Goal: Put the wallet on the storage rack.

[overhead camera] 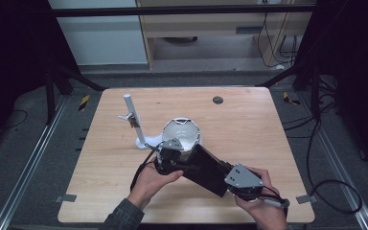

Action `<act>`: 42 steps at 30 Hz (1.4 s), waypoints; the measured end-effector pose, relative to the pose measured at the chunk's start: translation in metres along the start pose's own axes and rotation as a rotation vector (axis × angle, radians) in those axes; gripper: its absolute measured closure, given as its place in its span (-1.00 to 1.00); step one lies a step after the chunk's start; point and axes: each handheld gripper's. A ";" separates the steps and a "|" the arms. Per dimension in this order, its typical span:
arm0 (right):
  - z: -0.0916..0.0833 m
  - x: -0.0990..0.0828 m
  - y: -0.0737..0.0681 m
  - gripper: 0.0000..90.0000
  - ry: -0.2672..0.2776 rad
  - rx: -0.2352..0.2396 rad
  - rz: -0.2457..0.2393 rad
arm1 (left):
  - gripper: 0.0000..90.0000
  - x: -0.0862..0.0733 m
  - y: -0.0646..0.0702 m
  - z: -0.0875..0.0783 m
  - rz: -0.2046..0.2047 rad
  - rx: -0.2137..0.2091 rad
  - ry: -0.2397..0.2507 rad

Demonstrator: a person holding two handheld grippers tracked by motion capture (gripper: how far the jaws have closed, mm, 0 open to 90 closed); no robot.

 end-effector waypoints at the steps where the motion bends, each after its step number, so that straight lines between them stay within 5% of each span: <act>1: -0.001 0.000 0.001 0.79 0.002 -0.003 0.003 | 0.79 0.004 0.001 -0.002 0.012 0.004 -0.006; 6: -0.002 -0.001 0.005 0.55 0.013 0.001 0.035 | 0.80 0.029 0.002 -0.011 0.055 0.051 -0.032; 7: 0.001 -0.002 0.004 0.17 -0.003 0.024 0.062 | 0.80 0.034 0.003 -0.013 0.067 0.064 -0.041; 8: 0.001 -0.002 0.004 0.17 -0.003 0.024 0.062 | 0.80 0.038 0.004 -0.014 0.073 0.067 -0.049; 9: 0.003 -0.004 0.003 -0.07 -0.025 0.031 0.069 | 0.79 0.046 0.005 -0.016 0.091 0.079 -0.061; 10: 0.003 -0.004 0.003 -0.07 -0.025 0.031 0.069 | 0.79 0.046 0.005 -0.016 0.091 0.079 -0.061; 12: 0.005 -0.007 0.003 -0.37 -0.032 0.036 0.082 | 0.79 0.057 0.007 -0.021 0.111 0.099 -0.071; 15: 0.005 -0.015 0.005 -0.54 -0.040 0.053 0.104 | 0.79 0.070 0.006 -0.030 0.130 0.131 -0.080; 22: 0.006 -0.038 0.021 -0.61 -0.023 0.042 0.236 | 0.79 0.086 -0.003 -0.051 0.152 0.194 -0.107; 26: 0.016 -0.058 0.032 -0.62 -0.033 -0.035 0.337 | 0.79 0.093 -0.006 -0.062 0.155 0.225 -0.100; 35: 0.025 -0.076 0.043 -0.70 -0.108 -0.142 0.401 | 0.79 0.106 -0.006 -0.081 0.182 0.276 -0.086; 42: 0.029 -0.081 0.045 -0.70 -0.165 -0.173 0.387 | 0.79 0.112 -0.007 -0.092 0.204 0.297 -0.087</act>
Point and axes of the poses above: each handheld gripper's, and its own axes: z roughly forward along the jaws, x roughly out of its top, y roughly to its right, and after that the axes turned 13 degrees about z, right-handed
